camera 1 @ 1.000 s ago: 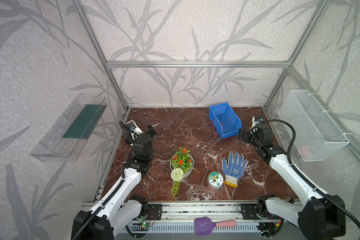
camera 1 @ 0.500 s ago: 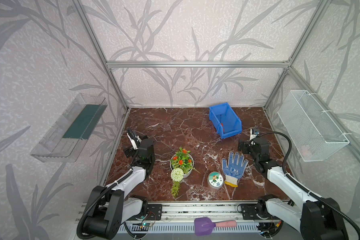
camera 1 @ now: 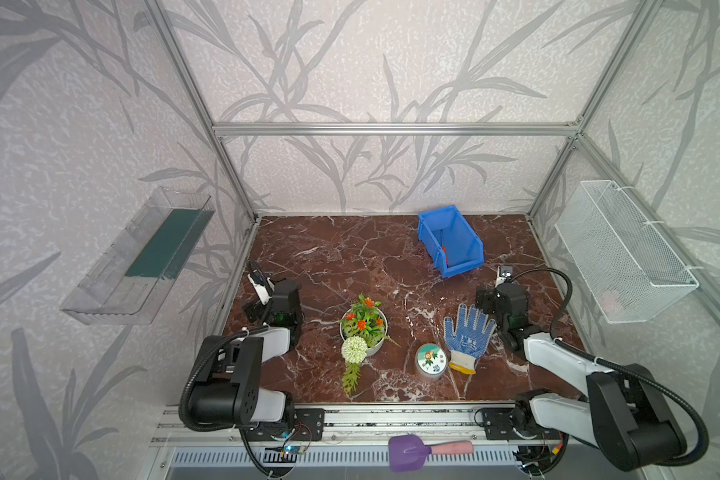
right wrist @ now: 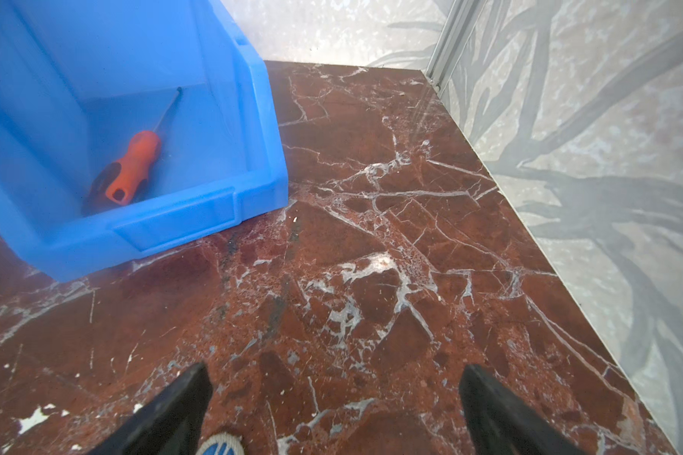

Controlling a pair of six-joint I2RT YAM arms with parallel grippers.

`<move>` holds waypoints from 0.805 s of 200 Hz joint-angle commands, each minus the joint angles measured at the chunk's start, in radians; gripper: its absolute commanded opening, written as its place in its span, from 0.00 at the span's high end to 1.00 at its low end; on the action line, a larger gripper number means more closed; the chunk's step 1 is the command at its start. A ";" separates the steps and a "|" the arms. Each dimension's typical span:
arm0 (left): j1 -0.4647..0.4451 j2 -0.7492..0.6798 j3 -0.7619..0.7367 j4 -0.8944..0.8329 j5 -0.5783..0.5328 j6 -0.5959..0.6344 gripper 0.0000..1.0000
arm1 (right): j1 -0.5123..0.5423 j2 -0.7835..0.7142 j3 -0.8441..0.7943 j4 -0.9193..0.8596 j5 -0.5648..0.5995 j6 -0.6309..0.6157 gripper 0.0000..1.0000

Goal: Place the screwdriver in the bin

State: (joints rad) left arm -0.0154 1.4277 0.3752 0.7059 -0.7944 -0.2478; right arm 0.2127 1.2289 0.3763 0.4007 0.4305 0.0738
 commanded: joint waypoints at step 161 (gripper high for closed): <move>0.005 0.145 -0.014 0.280 0.492 0.190 0.01 | 0.047 0.154 -0.011 0.382 -0.002 -0.166 0.01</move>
State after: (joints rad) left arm -0.0059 1.5631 0.3393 0.9874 -0.2909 -0.0799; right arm 0.2520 1.3365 0.3710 0.6743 0.4442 -0.0731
